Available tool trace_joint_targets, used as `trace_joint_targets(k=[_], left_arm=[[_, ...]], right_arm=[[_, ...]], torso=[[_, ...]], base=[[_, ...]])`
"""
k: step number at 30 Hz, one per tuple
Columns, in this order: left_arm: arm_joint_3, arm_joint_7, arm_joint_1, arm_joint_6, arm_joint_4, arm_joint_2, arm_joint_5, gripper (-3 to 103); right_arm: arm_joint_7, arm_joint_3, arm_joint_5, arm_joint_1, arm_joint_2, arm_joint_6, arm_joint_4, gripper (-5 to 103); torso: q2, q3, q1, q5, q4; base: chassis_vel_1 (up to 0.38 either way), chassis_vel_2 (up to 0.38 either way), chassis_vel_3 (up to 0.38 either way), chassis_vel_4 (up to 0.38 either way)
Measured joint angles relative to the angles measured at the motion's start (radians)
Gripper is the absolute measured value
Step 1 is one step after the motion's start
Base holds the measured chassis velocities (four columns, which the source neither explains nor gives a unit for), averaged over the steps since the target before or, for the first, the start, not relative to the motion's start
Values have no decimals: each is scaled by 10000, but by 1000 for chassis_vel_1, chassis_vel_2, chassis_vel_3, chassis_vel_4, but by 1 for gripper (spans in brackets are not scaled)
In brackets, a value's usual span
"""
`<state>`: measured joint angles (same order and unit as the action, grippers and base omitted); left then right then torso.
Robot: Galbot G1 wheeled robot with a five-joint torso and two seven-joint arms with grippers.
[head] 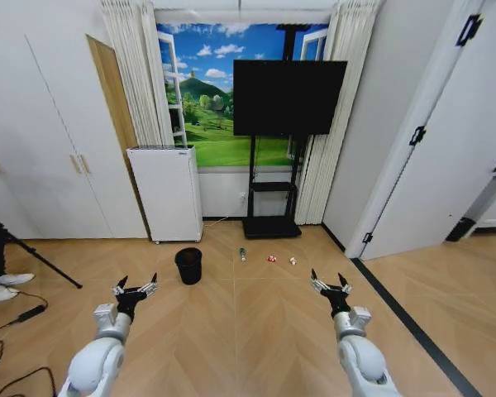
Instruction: Pick up the trash bin and place the garbage on the floor into it.
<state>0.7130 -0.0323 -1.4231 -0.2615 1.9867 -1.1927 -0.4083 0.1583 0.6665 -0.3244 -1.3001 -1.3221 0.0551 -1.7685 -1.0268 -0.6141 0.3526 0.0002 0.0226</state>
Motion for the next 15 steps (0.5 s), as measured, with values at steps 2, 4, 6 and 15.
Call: trace_joint_targets(k=[2,4,6,15], left_arm=[[-27,16,43,-203,126,53,-111,100],[-48,16,72,-267,170,74,-118,100],[-66,-21,82,-365,280,114,-121,100],[95,-512,-490,-400,618,162,-227,100]], right_arm=[[383,-3,79,217,92,-255,-65,100],[525,-2,229,296,105,-365,-127,100],[637,-3,516,330,79,-501,-217,100],[-374,-76,1160,-426,-159,-810,-838,100]], torso=[[0,-1,0,-3,-1],[0,0,0,-2,-2],[0,0,0,-4,0],[0,0,0,-3,0]], base=[[0,0,0,0],[0,0,0,0],[0,0,0,0],[0,0,0,0]])
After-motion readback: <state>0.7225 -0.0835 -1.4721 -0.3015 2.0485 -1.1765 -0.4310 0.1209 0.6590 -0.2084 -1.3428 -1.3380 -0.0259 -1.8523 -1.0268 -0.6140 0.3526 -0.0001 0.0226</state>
